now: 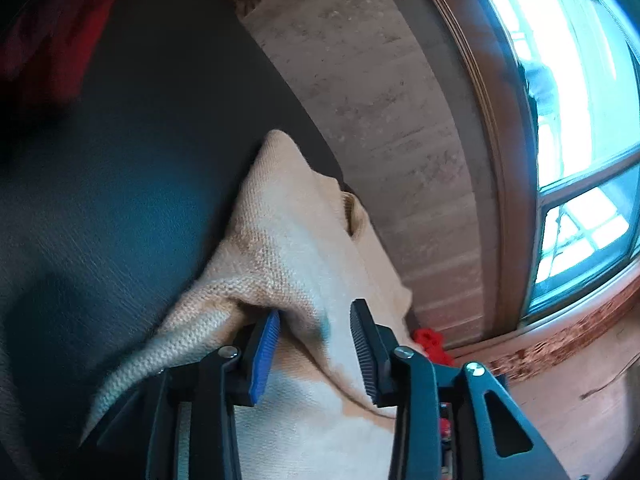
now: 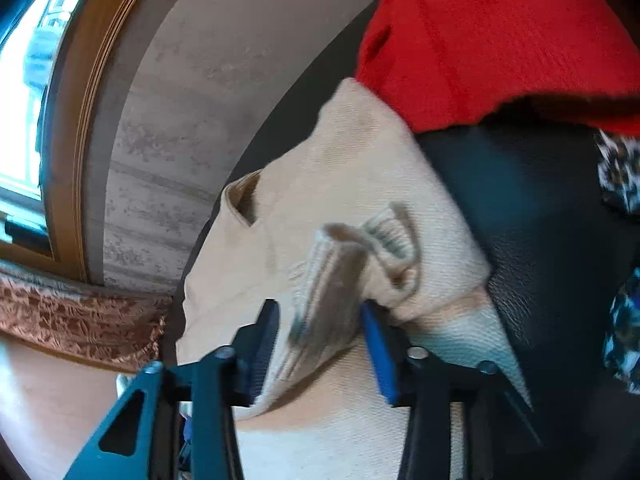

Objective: Fold clothes

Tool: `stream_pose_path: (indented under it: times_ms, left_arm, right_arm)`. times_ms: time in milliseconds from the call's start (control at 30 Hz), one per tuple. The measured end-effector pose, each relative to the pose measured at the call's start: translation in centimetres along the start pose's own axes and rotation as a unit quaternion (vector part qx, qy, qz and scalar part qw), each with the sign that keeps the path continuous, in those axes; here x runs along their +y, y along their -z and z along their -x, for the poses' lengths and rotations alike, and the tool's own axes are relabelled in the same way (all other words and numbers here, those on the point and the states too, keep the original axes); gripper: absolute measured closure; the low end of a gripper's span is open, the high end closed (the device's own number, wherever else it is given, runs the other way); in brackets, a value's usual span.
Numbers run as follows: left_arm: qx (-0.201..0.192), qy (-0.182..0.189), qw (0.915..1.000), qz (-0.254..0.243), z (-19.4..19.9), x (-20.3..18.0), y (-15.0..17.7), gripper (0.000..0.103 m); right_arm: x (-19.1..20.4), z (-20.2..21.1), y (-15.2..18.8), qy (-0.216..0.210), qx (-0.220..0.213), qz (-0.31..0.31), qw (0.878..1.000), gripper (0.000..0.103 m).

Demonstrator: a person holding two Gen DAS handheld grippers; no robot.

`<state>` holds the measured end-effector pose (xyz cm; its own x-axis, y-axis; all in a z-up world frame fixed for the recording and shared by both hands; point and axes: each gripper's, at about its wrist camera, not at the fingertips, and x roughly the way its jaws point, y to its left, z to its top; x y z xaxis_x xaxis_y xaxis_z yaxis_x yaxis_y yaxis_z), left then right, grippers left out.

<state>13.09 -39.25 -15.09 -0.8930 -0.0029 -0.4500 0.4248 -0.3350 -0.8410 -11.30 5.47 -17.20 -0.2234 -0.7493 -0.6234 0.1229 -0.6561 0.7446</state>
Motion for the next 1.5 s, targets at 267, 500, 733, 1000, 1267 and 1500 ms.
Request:
stream_pose_path:
  times_ms: [267, 500, 733, 1000, 1267, 1500]
  left_arm:
    - [-0.001, -0.005, 1.0, 0.005, -0.8, -0.2, -0.4, 0.064]
    - [-0.007, -0.005, 0.9991, 0.04, -0.9, 1.2, -0.8, 0.094]
    - [-0.04, 0.037, 0.9977, 0.04, 0.8, 0.8, -2.2, 0.094]
    - [-0.108, 0.024, 0.9935, 0.027, 3.9, 1.3, -3.3, 0.096]
    - [-0.04, -0.032, 0.9977, -0.045, 4.1, 0.9, -0.7, 0.09]
    - [-0.024, -0.05, 0.9905, -0.126, 5.4, -2.3, 0.1, 0.082]
  right_arm:
    - [-1.8, 0.2, 0.0, -0.038, 0.0, -0.019, 0.999, 0.079]
    - [0.2, 0.9, 0.1, -0.01, -0.013, 0.037, 0.999, 0.091]
    - [9.0, 1.0, -2.4, -0.072, -0.013, 0.139, 0.988, 0.091]
    - [16.4, 4.2, -4.0, -0.148, -0.077, 0.227, 0.96, 0.091]
    - [3.7, -0.4, -1.4, -0.028, 0.008, 0.141, 0.99, 0.085]
    - [9.4, -2.3, -1.0, -0.021, -0.003, 0.243, 0.97, 0.012]
